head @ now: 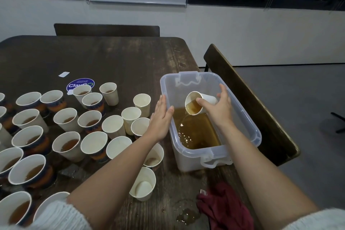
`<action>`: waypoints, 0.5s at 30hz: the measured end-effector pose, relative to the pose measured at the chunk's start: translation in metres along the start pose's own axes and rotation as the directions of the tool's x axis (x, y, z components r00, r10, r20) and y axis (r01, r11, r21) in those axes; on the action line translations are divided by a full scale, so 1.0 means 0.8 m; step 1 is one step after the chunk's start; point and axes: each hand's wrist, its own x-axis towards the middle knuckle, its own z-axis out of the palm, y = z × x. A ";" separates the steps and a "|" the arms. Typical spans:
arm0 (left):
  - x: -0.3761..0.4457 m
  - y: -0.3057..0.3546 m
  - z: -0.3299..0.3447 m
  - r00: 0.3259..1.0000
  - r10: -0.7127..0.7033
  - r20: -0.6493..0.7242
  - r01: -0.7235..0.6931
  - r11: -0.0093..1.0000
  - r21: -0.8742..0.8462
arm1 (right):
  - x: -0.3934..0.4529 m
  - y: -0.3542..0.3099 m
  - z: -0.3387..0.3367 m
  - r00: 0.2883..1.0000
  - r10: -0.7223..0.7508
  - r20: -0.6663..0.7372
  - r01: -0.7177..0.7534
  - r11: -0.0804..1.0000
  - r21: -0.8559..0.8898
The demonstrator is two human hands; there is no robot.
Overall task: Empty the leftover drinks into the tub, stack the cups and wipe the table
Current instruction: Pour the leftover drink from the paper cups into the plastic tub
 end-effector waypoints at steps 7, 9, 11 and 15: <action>-0.001 0.001 -0.001 1.000 0.003 0.003 -0.003 1.000 0.001 | -0.001 0.000 0.000 1.000 -0.014 -0.012 0.014 1.000 -0.005; -0.001 0.001 -0.001 1.000 0.002 0.005 -0.002 1.000 0.000 | -0.001 0.000 0.000 1.000 -0.022 -0.016 0.022 1.000 -0.005; -0.001 0.000 -0.001 1.000 0.000 0.002 0.000 1.000 0.005 | -0.002 0.000 0.001 0.999 -0.030 -0.019 0.030 1.000 0.000; -0.001 -0.001 0.000 1.000 0.003 -0.001 -0.003 1.000 0.010 | -0.002 0.000 0.000 0.999 -0.040 -0.030 0.039 0.999 -0.003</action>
